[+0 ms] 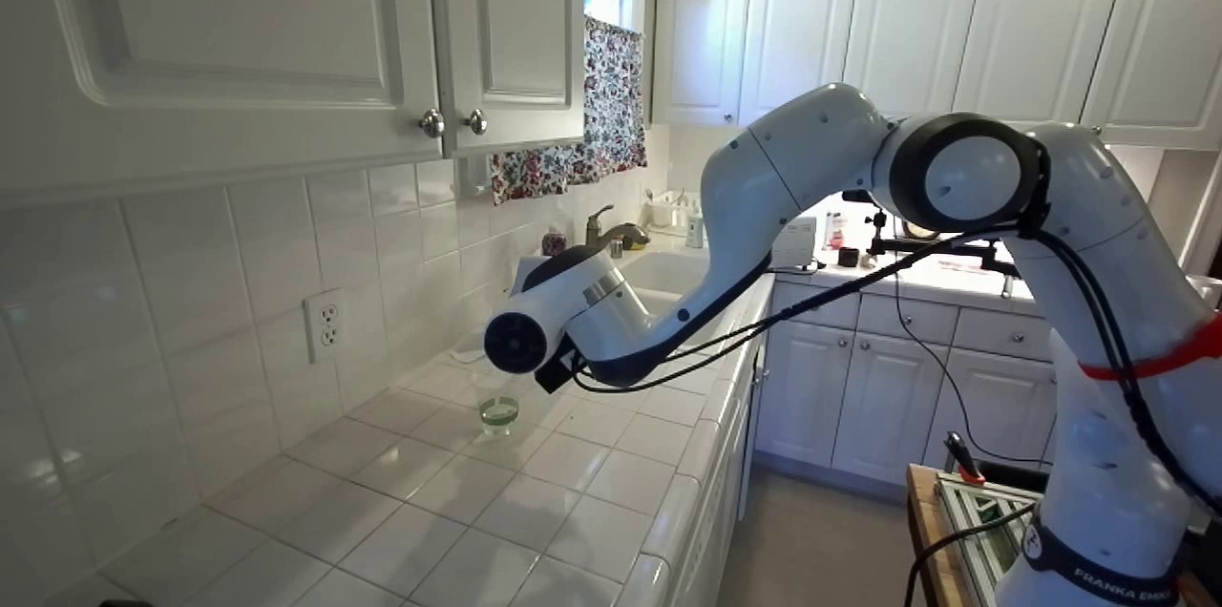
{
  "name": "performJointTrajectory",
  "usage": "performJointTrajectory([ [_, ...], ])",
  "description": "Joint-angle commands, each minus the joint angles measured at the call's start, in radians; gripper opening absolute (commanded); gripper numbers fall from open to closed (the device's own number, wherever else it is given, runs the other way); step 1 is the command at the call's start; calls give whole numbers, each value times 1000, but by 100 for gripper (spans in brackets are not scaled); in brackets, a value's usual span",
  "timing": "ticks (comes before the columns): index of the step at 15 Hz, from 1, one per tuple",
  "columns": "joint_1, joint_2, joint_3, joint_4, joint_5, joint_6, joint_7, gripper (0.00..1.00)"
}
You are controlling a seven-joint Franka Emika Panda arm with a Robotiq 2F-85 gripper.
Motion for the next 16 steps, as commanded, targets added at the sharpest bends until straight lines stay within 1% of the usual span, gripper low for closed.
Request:
performJointTrajectory([
  [1, -16, -13, -4, 23, 82, 14, 37, 1],
  [5, -14, -15, -15, 42, 151, 25, 72, 1],
  [9, -25, -36, -22, 32, 232, 93, 130, 1],
  [16, -26, -66, -66, 8, 323, 182, 181, 1],
])
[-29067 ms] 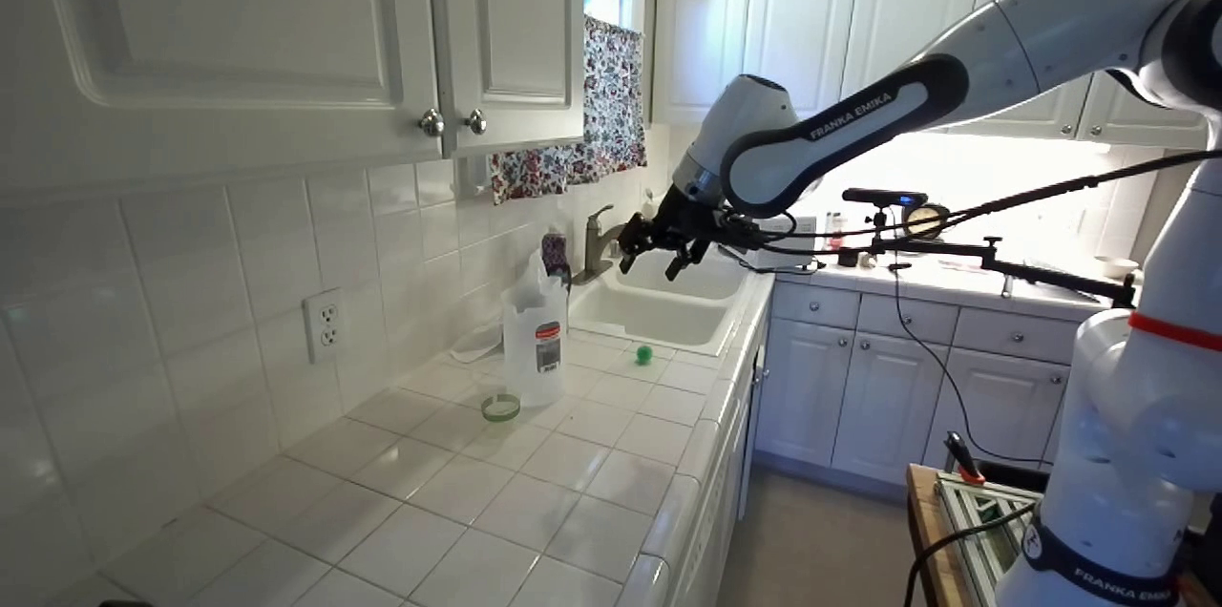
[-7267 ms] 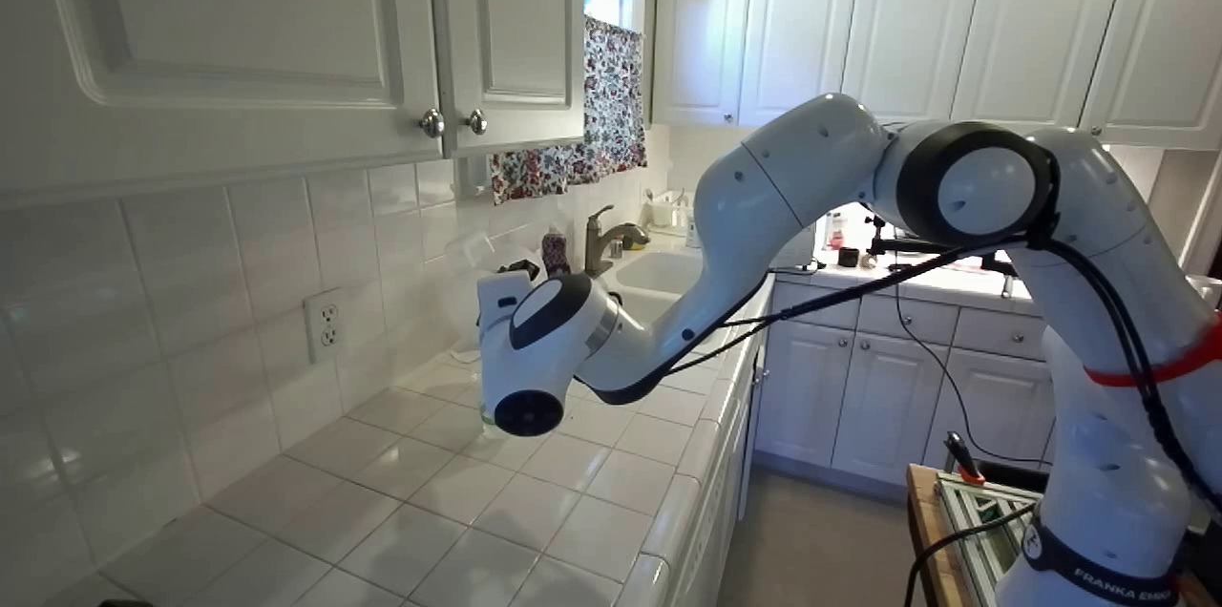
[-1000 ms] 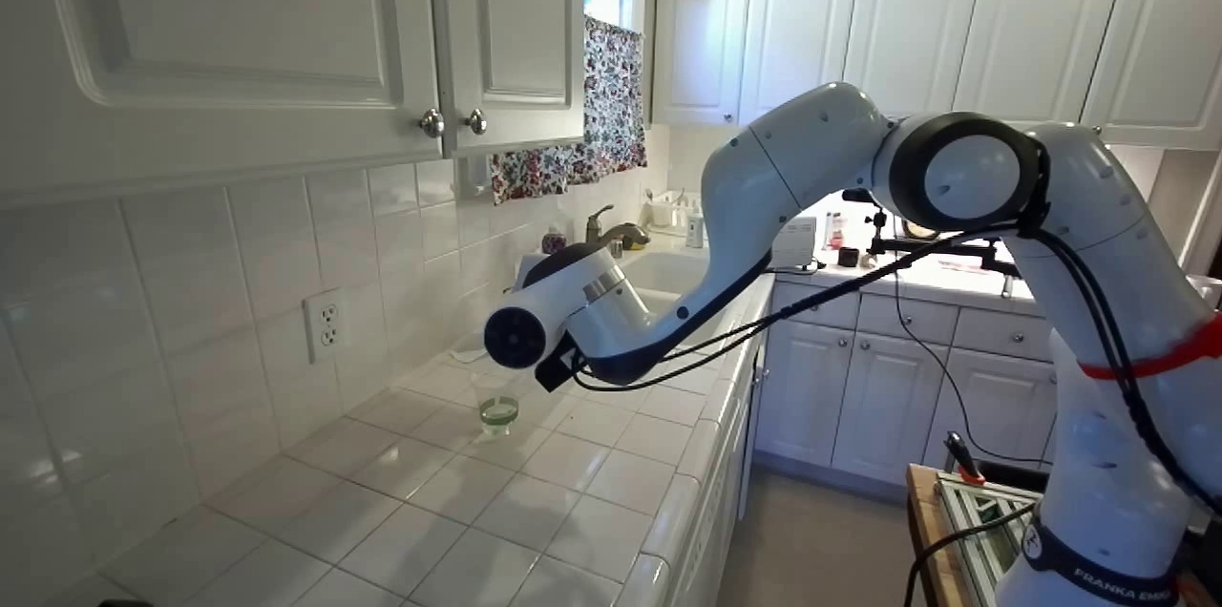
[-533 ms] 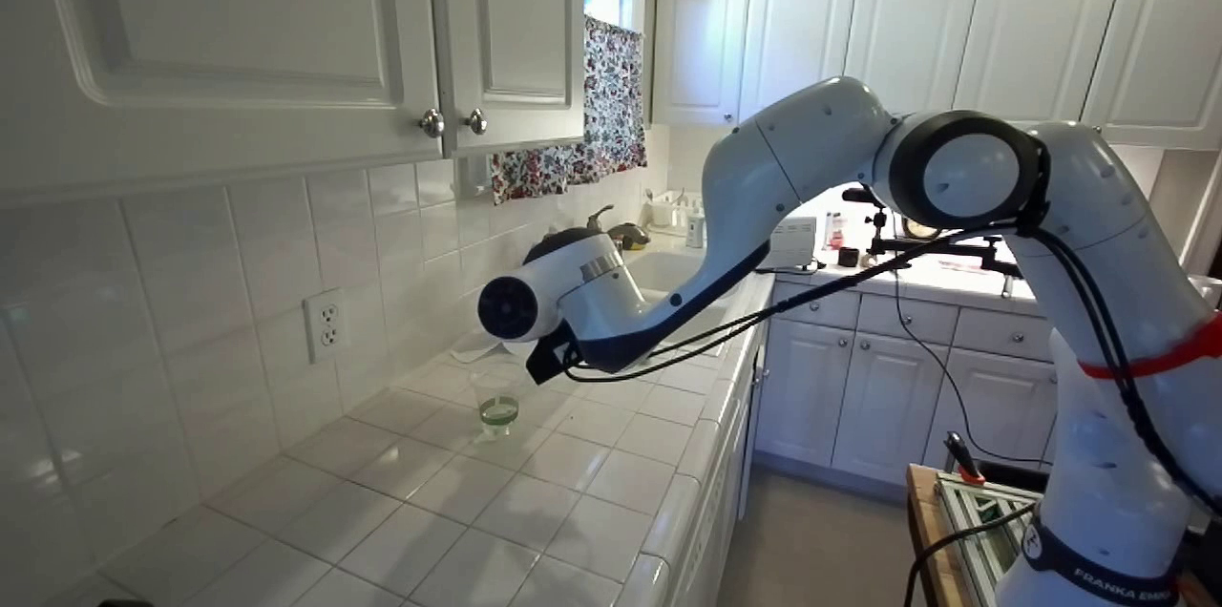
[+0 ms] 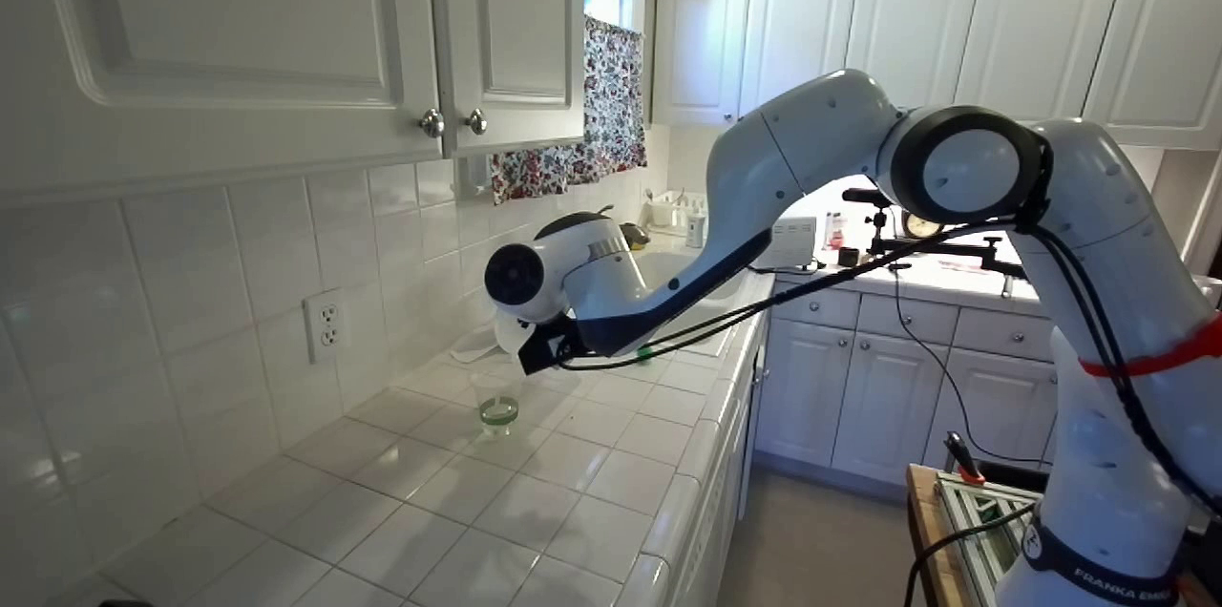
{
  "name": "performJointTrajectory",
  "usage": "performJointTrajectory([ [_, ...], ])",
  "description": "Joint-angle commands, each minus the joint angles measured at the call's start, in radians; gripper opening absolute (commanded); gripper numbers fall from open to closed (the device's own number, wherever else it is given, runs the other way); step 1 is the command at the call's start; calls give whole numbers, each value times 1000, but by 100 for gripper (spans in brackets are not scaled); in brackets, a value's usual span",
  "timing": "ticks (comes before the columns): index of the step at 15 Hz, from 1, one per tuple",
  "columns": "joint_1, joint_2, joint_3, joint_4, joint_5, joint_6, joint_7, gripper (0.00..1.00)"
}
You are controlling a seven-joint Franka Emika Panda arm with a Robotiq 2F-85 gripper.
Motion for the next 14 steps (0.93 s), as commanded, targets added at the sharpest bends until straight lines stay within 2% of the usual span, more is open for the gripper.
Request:
performJointTrajectory([
  [1, -10, -40, -18, -30, 41, 55, 68, 1],
  [6, -16, -65, -42, -52, 85, 125, 93, 1],
  [14, -46, -101, -77, -107, 161, 300, 82, 1],
])
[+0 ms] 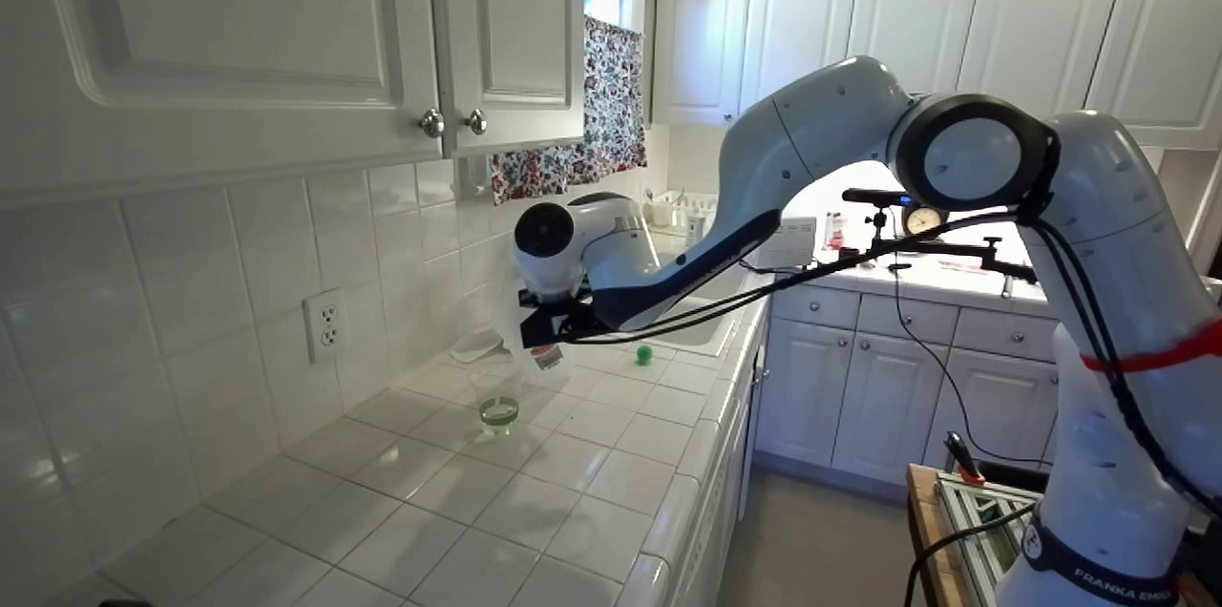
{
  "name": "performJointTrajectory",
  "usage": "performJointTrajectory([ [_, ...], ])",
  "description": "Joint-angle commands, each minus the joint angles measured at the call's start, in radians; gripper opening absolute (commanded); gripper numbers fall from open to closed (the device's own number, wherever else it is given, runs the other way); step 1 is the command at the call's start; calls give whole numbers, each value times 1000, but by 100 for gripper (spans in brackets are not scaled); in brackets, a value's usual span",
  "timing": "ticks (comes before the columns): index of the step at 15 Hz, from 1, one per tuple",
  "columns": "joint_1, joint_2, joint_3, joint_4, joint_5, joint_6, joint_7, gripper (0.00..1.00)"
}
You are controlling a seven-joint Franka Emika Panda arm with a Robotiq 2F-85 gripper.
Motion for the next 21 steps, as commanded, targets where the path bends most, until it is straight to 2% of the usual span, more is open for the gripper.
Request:
performJointTrajectory([
  [1, -23, -54, -11, -75, 34, 99, 45, 1],
  [12, -61, -113, -69, -155, 188, 273, -8, 1],
  [21, -62, -132, -106, -172, 285, 331, -88, 1],
])
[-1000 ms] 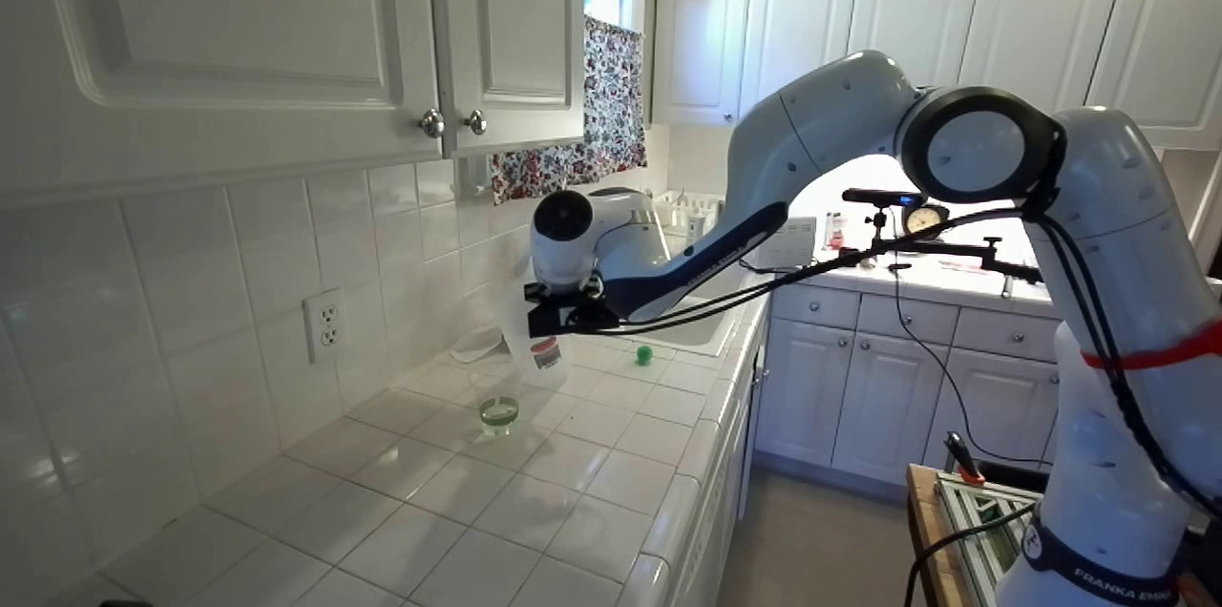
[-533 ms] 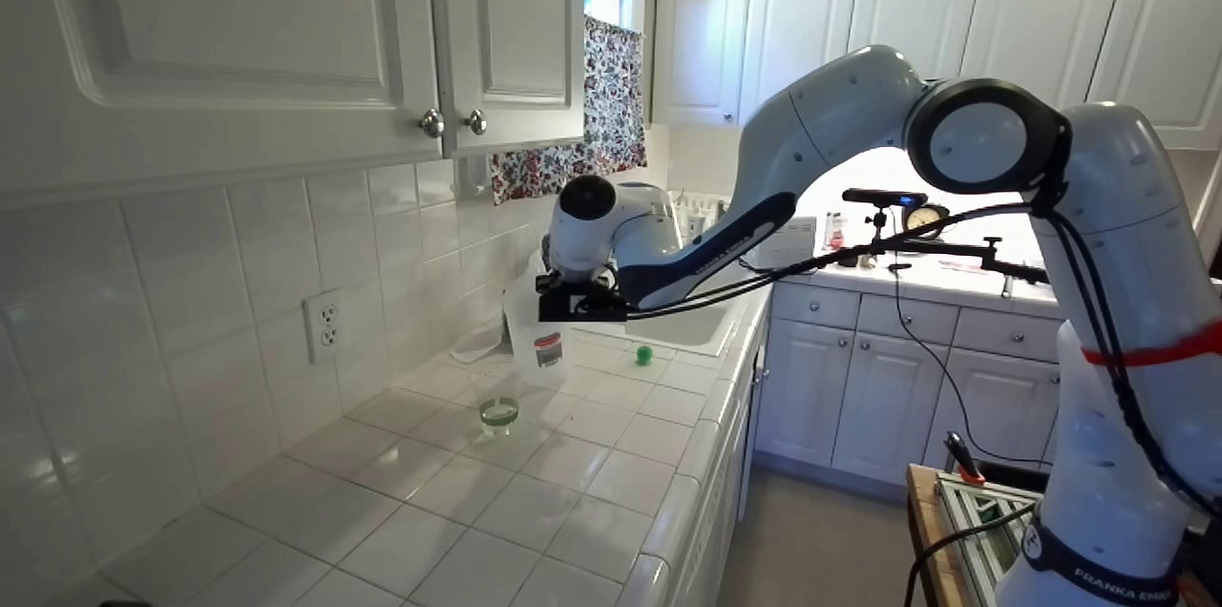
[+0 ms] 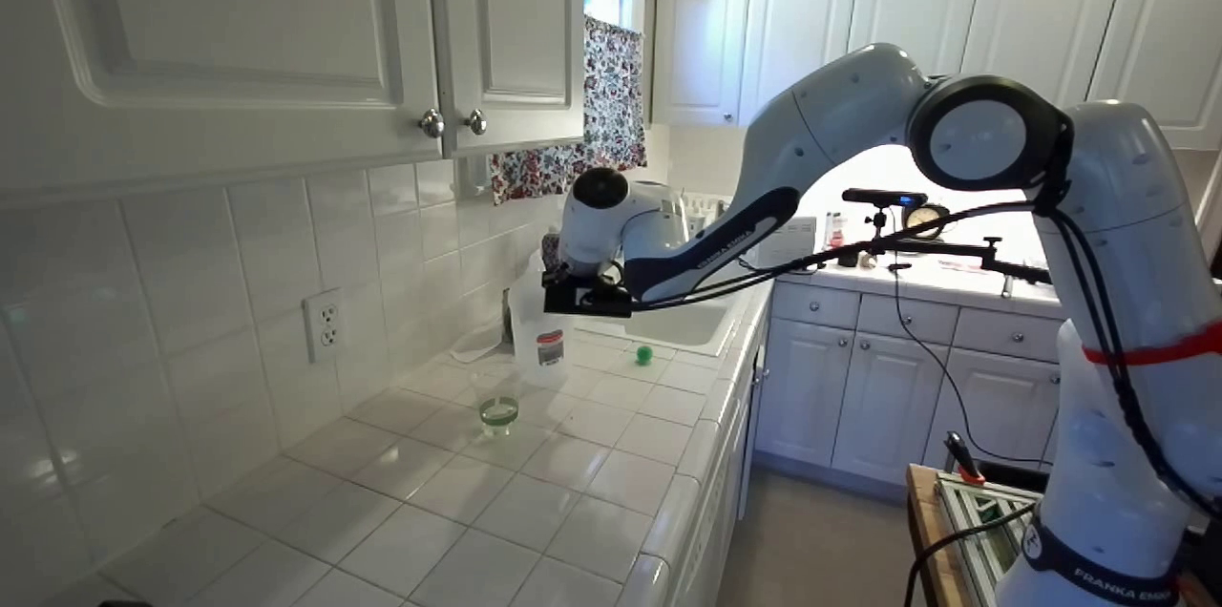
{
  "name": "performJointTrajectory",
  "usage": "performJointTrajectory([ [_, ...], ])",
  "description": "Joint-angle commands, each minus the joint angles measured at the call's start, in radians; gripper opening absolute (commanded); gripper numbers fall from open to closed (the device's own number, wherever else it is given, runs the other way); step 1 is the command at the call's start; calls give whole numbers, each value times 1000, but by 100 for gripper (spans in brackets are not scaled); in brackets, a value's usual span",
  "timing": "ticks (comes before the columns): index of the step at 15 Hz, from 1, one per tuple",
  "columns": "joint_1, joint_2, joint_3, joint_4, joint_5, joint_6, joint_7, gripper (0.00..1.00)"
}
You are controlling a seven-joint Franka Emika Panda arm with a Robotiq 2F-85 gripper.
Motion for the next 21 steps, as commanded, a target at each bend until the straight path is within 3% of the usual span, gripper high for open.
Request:
performJointTrajectory([
  [1, -20, -54, 5, -50, 67, 35, -86, 1],
  [21, -17, -58, -14, -71, 494, 122, -573, 1],
])
